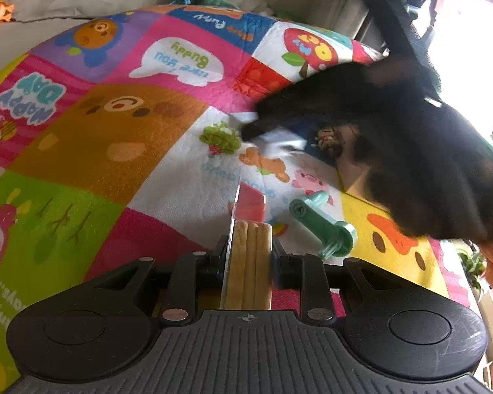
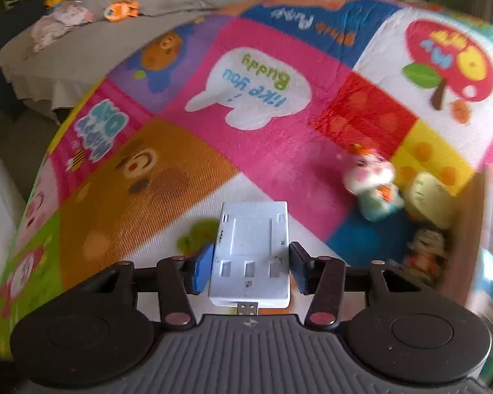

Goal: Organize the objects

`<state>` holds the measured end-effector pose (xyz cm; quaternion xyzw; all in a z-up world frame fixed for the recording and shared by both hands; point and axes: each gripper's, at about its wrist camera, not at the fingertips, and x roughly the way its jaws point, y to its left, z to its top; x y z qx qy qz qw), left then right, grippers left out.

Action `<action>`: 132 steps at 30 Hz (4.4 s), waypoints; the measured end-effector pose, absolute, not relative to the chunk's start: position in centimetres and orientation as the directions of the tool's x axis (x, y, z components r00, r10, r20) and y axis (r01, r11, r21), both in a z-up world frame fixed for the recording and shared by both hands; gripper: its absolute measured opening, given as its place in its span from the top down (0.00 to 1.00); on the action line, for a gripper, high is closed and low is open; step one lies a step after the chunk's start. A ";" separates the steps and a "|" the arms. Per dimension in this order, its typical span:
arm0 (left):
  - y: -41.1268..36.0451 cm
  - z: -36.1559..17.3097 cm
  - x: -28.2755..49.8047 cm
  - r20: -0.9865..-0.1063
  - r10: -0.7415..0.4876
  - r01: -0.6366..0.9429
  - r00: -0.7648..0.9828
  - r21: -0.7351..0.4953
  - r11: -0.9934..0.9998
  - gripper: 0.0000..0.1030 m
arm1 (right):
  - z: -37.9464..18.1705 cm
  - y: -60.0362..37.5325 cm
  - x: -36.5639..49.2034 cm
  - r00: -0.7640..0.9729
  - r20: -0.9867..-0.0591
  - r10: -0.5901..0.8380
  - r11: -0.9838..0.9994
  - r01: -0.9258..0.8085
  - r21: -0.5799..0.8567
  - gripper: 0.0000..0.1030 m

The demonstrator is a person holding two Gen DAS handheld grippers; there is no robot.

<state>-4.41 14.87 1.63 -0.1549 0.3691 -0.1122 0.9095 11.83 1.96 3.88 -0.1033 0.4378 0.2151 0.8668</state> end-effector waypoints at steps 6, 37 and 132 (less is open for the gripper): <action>14.2 1.7 -4.4 -0.641 -0.301 0.077 0.706 -0.353 0.932 0.73 | 5.4 -4.6 4.0 0.560 -0.761 0.329 0.879 -0.476 0.030 0.53; 3.4 2.2 -6.8 -0.715 -0.348 0.262 0.607 -0.233 0.936 0.73 | -0.7 -19.0 -10.4 0.755 -0.642 0.133 0.976 -0.212 -0.048 0.17; -1.4 7.5 1.3 -0.487 -0.522 0.390 0.700 -0.352 0.851 0.75 | 5.8 -25.4 -11.1 0.865 -0.477 0.156 0.987 -0.115 0.114 0.54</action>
